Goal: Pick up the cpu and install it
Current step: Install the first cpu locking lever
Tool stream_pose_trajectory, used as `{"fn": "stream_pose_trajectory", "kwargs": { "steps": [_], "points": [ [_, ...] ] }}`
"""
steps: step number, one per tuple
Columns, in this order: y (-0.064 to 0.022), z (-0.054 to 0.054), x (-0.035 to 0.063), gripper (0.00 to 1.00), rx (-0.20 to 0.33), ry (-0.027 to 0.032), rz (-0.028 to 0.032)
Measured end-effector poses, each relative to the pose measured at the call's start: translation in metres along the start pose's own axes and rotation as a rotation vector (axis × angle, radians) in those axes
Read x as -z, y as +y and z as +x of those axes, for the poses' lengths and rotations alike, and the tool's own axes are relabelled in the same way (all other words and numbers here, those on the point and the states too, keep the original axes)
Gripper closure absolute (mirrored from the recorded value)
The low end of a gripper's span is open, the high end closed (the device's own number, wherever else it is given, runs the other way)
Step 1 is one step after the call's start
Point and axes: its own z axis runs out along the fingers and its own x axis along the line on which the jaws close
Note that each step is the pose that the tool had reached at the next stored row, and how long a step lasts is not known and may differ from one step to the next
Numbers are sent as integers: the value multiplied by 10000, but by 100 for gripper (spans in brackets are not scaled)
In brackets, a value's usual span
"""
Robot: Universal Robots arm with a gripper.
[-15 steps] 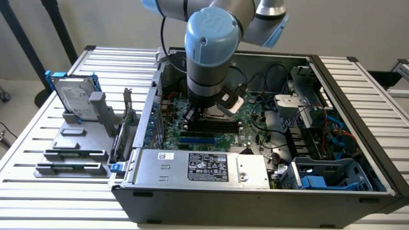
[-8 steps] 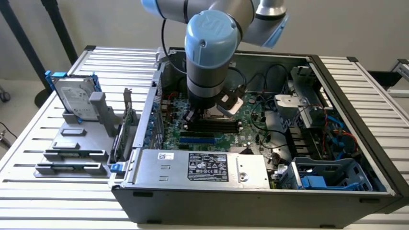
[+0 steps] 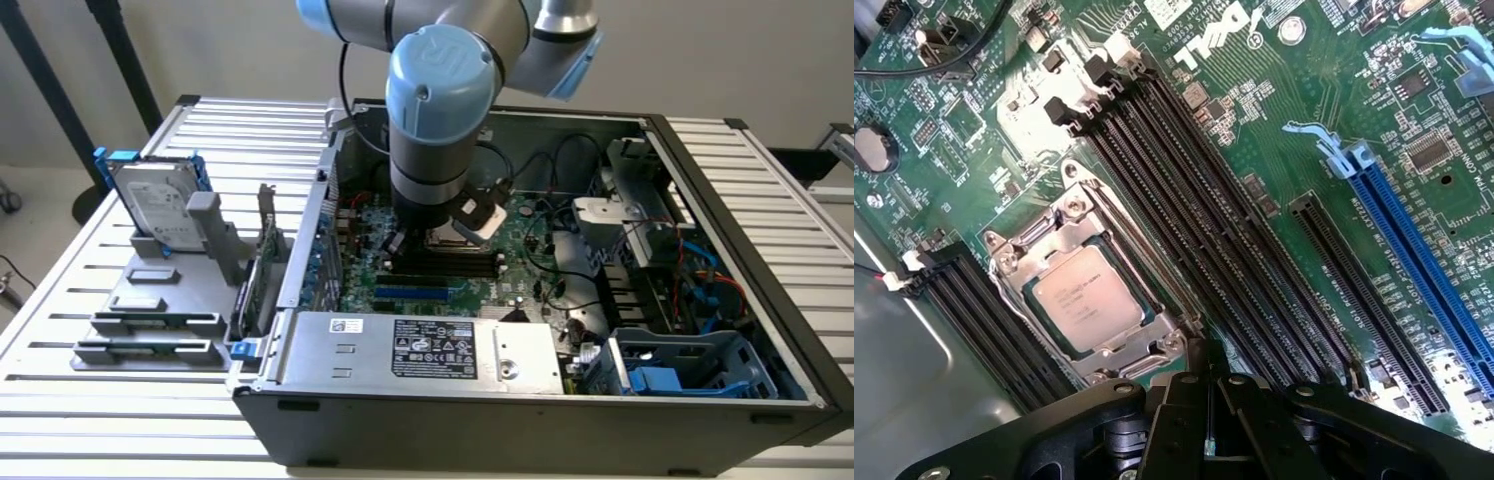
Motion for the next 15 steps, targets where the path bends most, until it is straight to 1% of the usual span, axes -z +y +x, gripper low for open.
{"fn": "stream_pose_trajectory", "kwargs": {
  "steps": [3,6,10,12,15],
  "points": [
    [-4,4,1,89,-9,-48,-6],
    [-10,11,25,89,-25,-123,-14],
    [-29,37,98,89,-38,-168,-4],
    [-56,72,99,89,-39,-180,-9],
    [-127,166,69,89,-39,-197,-15]
  ]
}}
